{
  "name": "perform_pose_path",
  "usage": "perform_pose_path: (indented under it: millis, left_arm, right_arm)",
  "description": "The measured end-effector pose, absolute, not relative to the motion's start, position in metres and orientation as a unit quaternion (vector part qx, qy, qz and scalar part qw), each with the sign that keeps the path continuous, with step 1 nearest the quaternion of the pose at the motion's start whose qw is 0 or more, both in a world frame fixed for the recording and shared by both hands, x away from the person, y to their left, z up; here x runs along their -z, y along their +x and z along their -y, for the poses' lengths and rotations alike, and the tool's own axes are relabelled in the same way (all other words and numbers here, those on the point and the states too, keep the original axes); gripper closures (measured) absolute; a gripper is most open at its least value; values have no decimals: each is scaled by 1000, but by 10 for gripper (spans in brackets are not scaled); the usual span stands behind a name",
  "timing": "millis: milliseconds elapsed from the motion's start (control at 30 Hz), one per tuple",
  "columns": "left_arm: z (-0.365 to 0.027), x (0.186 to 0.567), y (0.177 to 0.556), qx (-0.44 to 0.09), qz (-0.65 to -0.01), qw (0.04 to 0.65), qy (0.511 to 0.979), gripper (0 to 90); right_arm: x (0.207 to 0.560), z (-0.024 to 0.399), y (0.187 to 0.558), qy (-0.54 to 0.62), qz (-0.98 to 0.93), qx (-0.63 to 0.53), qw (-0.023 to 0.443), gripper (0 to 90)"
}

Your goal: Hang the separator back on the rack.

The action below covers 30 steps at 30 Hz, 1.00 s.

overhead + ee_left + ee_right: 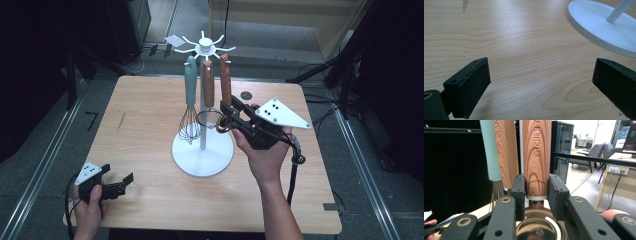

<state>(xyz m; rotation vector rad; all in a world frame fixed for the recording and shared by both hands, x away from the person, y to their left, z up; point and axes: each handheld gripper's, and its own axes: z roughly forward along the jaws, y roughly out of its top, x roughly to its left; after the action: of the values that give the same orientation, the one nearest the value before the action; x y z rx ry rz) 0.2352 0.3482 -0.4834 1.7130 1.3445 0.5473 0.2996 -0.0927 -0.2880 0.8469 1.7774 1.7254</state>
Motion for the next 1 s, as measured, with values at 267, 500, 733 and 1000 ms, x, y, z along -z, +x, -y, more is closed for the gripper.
perform_pose_path:
  millis: [267,500,733,1000]
  left_arm:
    - [-349,483,235,-221,-540,435,686,17]
    - [-348,483,235,-221,-540,433,687,17]
    - [-349,483,235,-221,-540,435,686,17]
    - [-349,483,235,-220,-539,434,688,17]
  right_arm:
    - [298,96,297,308,-656,-637,260,476]
    - [318,107,295,335,-656,-615,280,273]
    - [343,120,287,347,-664,-602,276,217]
    - [376,143,278,366,-662,-599,260,177]
